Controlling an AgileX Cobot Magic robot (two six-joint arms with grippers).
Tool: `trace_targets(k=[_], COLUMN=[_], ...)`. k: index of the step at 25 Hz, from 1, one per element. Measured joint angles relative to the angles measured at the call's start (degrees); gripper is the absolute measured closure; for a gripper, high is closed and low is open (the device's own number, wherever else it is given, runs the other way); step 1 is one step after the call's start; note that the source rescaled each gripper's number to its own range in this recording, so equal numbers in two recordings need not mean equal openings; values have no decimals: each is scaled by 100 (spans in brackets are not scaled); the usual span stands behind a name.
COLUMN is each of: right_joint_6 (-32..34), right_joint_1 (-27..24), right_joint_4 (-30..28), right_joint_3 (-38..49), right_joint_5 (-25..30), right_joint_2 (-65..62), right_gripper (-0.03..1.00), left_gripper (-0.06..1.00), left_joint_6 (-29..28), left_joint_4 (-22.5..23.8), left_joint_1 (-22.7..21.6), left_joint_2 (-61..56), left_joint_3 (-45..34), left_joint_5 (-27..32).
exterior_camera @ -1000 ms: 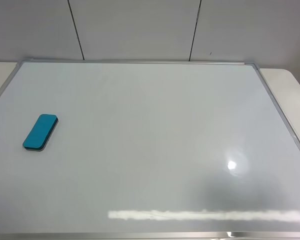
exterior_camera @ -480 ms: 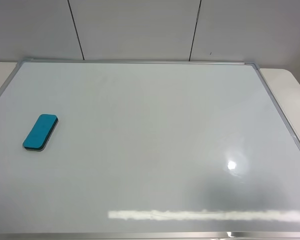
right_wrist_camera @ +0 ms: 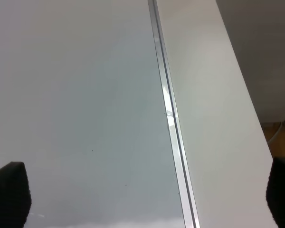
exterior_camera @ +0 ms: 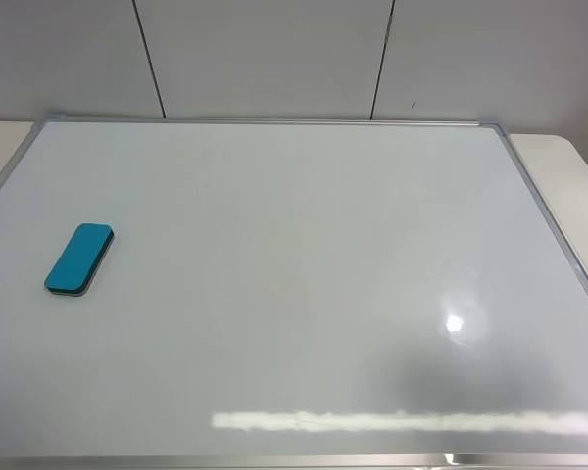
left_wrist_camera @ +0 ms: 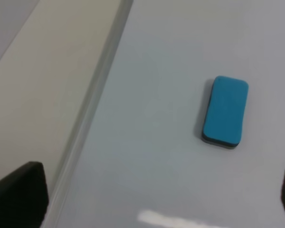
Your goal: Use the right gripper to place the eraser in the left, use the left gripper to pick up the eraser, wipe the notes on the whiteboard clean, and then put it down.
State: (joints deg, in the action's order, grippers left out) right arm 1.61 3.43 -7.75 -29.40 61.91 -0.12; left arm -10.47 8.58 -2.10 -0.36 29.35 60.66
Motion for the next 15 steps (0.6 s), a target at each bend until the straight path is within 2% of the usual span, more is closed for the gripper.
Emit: trace_targets(k=[6,15], right_joint_6=[0,0], right_joint_1=[0,0], right_joint_4=[0,0], right_joint_3=[0,0], right_joint_5=[0,0], right_joint_2=[0,0], right_gripper=[-3,-3], left_gripper=[-6,-6], left_joint_6=[-6,-6], left_joint_4=[-2,-7], left_joint_1=[221,180], left_joint_2=[0,0], left_joint_3=[0,0], left_joint_5=[0,0])
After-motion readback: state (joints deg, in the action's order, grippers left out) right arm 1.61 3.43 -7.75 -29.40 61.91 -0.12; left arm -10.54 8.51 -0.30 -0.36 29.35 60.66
